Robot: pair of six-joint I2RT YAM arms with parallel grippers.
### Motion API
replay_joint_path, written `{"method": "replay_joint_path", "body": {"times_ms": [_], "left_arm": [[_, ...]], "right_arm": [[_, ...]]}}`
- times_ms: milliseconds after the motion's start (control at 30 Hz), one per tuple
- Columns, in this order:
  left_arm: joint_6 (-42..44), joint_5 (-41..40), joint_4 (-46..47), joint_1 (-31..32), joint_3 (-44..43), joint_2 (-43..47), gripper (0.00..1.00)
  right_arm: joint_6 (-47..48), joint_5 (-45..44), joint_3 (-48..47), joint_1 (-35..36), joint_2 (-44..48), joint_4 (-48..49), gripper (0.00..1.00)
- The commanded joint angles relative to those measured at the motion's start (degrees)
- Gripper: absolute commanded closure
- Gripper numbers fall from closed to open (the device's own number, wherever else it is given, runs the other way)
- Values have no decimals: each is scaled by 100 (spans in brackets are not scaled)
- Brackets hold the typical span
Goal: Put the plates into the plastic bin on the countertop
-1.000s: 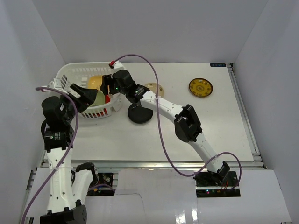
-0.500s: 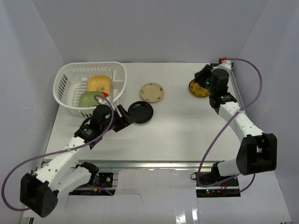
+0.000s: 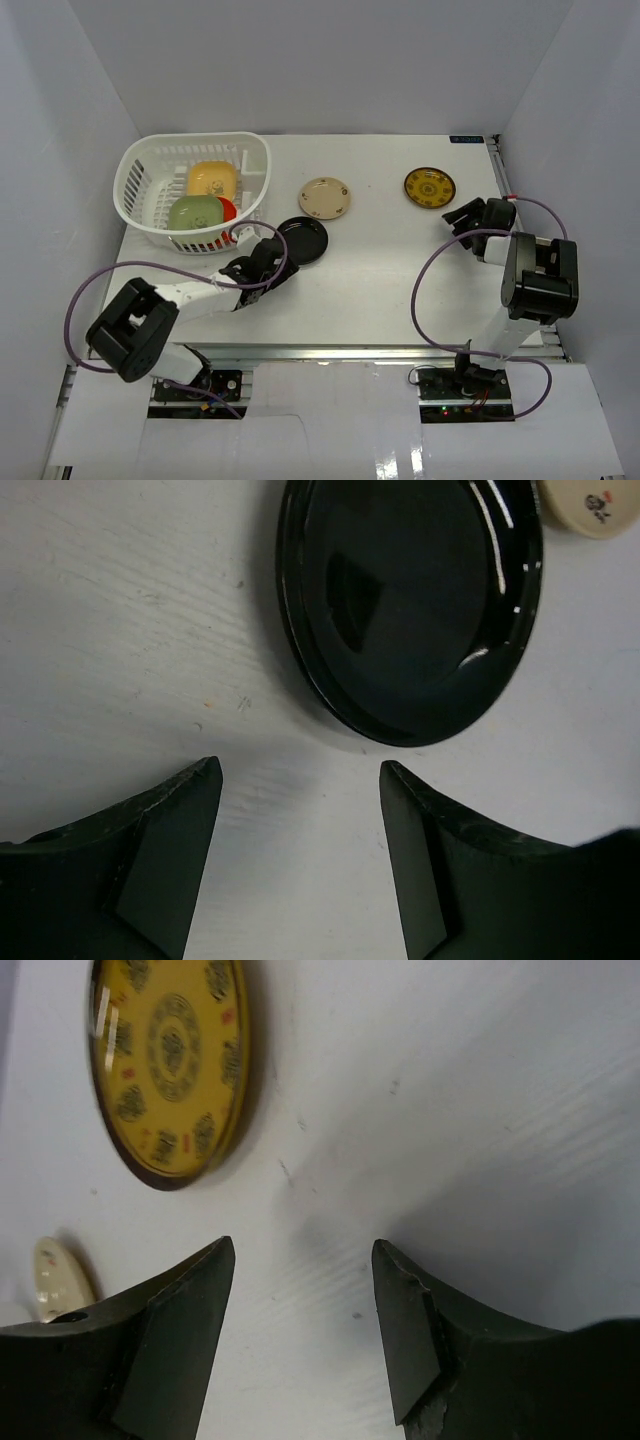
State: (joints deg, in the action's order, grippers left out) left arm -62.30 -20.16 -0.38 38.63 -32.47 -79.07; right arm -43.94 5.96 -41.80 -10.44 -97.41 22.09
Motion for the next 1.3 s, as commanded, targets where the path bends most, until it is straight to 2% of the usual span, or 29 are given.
{"method": "replay_joint_path", "body": {"times_ms": [0, 100, 300, 400, 467, 500, 567, 600, 633, 733, 867, 1000, 1100, 1133, 1167, 1267], "left_arm": [[-212, -278, 705, -110, -207, -528, 25], [-230, -225, 934, -206, -391, -925, 25], [-282, -181, 1172, -374, -655, -1673, 28], [-300, -225, 1137, -400, -831, -1919, 30], [-265, -260, 1189, -400, -875, -2024, 36], [-230, -330, 1198, -400, -875, -2051, 44], [-177, -409, 1164, -400, -849, -2060, 59], [-151, -496, 1146, -400, -840, -2051, 67], [-142, -541, 1102, -400, -823, -2034, 82], [-89, -594, 1093, -400, -682, -1885, 99], [-19, -515, 1075, -400, -472, -1551, 100], [236, -340, 1014, -216, -269, -814, 100], [464, -348, 979, 126, -103, 310, 100], [560, -583, 979, 266, -102, 1053, 100], [735, -698, 961, 433, -145, 1391, 100], [1114, -987, 313, 409, -785, 2359, 100]], "right_arm": [[-711, 433, -170, -90, -514, 981, 36], [-922, 599, -372, -99, -927, 1140, 36], [-1318, 767, -996, -73, -1596, 1289, 43], [-1485, 784, -1382, -37, -1939, 1245, 52], [-1608, 837, -1619, -20, -2168, 1245, 60], [-1652, 837, -1664, -20, -2238, 1263, 75], [-1757, 863, -1578, -29, -2239, 1385, 85], [-1758, 837, -1516, -37, -2126, 1499, 92], [-1749, 776, -1446, -37, -2055, 1544, 92], [-1758, 740, -1042, -37, -1634, 1859, 92], [-1732, 775, -427, -46, -852, 2185, 92], [-1522, 776, 241, -37, 404, 2195, 92], [-1337, 802, 655, -37, 1344, 1984, 92], [-1267, 811, 778, -37, 1573, 1758, 92], [-1196, 828, 787, -37, 2037, 1581, 92], [-994, 898, 796, -20, 2872, 1028, 92]]}}
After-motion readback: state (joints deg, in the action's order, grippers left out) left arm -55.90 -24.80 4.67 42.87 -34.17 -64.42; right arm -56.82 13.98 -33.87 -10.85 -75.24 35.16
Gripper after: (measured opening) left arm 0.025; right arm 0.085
